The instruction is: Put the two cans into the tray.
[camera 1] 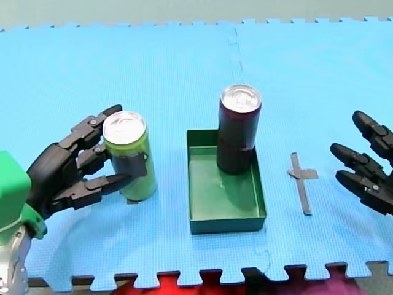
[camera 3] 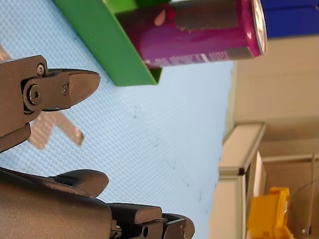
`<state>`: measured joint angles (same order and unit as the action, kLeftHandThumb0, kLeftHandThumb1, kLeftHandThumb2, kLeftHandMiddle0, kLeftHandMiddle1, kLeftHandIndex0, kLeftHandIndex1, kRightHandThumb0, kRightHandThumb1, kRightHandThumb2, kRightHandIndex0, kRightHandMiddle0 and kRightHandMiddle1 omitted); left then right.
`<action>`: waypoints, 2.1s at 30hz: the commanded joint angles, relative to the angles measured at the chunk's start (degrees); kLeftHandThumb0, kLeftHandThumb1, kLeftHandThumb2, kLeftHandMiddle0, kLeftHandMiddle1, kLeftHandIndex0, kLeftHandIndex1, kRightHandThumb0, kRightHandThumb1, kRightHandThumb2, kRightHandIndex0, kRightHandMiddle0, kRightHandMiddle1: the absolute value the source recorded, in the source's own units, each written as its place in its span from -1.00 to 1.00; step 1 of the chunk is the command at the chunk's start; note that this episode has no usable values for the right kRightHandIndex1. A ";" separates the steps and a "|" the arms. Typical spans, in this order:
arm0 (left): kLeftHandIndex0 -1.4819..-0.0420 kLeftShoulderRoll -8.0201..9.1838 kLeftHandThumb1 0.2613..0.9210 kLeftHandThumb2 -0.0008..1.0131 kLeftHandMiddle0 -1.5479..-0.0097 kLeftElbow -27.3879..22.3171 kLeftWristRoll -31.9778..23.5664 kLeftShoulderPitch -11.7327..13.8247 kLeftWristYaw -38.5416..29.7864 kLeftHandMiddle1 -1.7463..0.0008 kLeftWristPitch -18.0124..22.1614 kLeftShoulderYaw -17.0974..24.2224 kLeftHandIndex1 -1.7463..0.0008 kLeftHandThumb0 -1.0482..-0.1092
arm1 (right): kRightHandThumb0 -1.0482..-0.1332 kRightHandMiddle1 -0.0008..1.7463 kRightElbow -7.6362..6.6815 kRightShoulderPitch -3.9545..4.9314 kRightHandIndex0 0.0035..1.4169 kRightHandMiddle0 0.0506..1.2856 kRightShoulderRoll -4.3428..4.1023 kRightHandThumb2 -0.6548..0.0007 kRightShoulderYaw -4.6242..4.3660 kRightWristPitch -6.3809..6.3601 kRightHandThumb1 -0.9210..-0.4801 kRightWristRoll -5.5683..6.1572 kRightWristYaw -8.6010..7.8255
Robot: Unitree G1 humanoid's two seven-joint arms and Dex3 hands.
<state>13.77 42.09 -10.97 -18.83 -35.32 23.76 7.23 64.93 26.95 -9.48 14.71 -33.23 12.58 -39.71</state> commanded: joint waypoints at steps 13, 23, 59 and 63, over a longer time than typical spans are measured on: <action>0.83 0.38 1.00 -0.74 0.74 4.05 -0.32 -1.46 -1.00 0.98 2.82 0.64 0.99 -1.00 | -1.00 -1.00 -0.49 -0.03 -0.60 -0.81 -0.40 0.31 0.25 -0.14 -1.00 0.44 -0.24; 0.85 -0.32 0.91 -0.78 0.76 5.88 -2.20 -3.05 -3.12 0.99 3.27 1.70 1.00 -1.00 | -1.00 -1.00 -0.73 -0.21 -0.59 -0.81 -0.23 0.30 0.30 -0.15 -1.00 0.57 -0.05; 0.92 0.55 0.07 -1.00 0.71 1.07 -1.29 -2.05 -1.90 0.98 -4.00 1.07 1.00 -0.97 | -1.00 -1.00 -0.56 0.17 -0.61 -0.83 -0.58 0.31 0.87 0.54 -1.00 1.16 0.70; 0.92 -0.48 0.05 -1.00 0.66 2.01 -1.31 -2.26 0.19 0.97 -1.98 1.75 1.00 -0.91 | -1.00 -1.00 -0.57 0.22 -0.61 -0.83 -0.59 0.29 0.91 0.67 -1.00 1.24 0.63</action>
<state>13.55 43.61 -12.25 -20.85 -35.78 21.00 8.59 64.53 27.05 -9.74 15.42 -32.71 13.48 -39.03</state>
